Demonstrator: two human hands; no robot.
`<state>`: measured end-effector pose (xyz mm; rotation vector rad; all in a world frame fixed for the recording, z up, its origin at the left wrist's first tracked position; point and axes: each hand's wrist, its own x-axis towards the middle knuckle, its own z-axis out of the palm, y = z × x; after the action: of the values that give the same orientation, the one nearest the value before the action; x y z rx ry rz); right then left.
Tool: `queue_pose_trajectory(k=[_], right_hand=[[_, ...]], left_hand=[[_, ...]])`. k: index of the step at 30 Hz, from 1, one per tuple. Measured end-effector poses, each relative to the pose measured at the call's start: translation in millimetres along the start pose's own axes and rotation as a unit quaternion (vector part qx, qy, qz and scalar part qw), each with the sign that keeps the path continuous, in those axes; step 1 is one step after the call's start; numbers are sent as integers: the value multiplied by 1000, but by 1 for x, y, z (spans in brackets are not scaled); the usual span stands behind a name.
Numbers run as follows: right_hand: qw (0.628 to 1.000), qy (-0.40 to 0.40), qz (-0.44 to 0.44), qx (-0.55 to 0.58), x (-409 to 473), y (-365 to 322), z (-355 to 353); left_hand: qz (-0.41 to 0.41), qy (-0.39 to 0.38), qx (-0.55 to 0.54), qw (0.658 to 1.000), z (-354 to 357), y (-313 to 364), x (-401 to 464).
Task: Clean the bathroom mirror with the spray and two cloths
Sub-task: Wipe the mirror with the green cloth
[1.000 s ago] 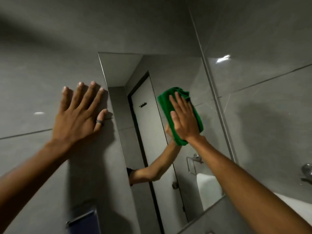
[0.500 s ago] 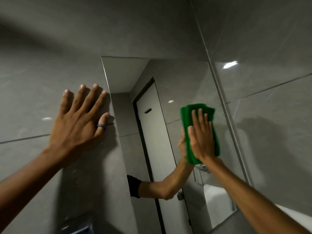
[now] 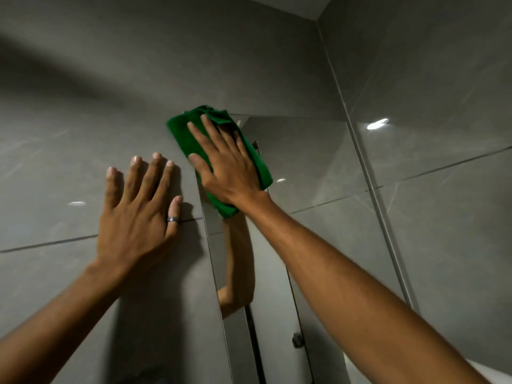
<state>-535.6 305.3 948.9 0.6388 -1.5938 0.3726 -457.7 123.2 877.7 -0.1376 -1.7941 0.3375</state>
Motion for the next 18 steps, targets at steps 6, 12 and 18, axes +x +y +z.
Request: queue_pose_trajectory(k=[6, 12, 18], right_hand=[[995, 30, 97, -4, 16, 84, -20], [983, 54, 178, -6, 12, 171, -36], [948, 95, 304, 0, -33, 266, -54]], left_hand=[[-1, -4, 11, 1000, 2, 2, 1], [4, 1, 30, 1000, 7, -1, -1], [6, 12, 40, 999, 13, -2, -1]])
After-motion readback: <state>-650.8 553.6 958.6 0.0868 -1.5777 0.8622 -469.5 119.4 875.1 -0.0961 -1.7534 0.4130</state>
